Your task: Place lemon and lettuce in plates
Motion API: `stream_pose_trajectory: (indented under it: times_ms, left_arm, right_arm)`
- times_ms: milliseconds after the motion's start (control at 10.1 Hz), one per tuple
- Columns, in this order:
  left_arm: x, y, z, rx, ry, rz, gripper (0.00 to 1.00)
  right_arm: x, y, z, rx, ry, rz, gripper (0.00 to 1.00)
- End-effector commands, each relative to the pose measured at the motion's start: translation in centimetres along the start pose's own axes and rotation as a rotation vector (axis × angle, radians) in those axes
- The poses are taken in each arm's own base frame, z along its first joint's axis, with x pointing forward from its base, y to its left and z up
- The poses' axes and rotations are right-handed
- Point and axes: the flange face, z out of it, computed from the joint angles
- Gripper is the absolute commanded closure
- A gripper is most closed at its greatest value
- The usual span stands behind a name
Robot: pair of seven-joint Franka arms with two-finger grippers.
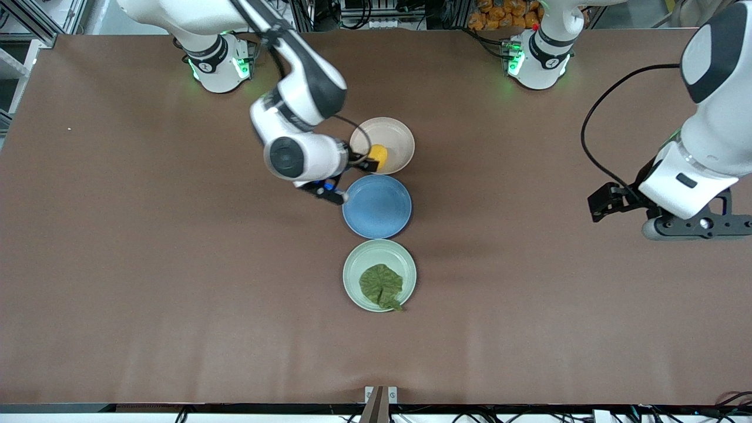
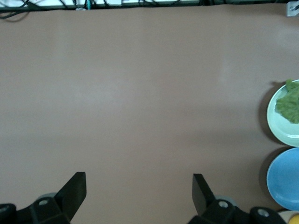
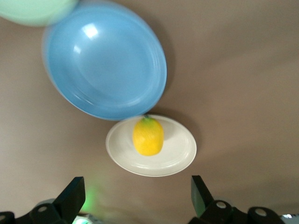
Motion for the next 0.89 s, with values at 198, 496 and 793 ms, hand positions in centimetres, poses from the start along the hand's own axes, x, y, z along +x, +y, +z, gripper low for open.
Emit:
stream_pose_trajectory:
  times_ms: [198,496,793]
  left_arm:
    - [-3.6,-2.1,-3.8,0.002,-0.058,0.003,0.0]
    - [-4.9,-3.7,-5.4,-0.052,-0.079,-0.029,0.0]
    - [-6.5,-4.0,-6.3,-0.045,-0.113,-0.032,0.0]
  right_arm:
    - [8.6,9.6,-12.1,-0.105,0.237,-0.144,0.0]
    - [9.5,16.5,-20.7,-0.115,0.333,-0.241,0.0]
    - [7.4,22.1,-26.8,-0.193,0.377,-0.283,0.0]
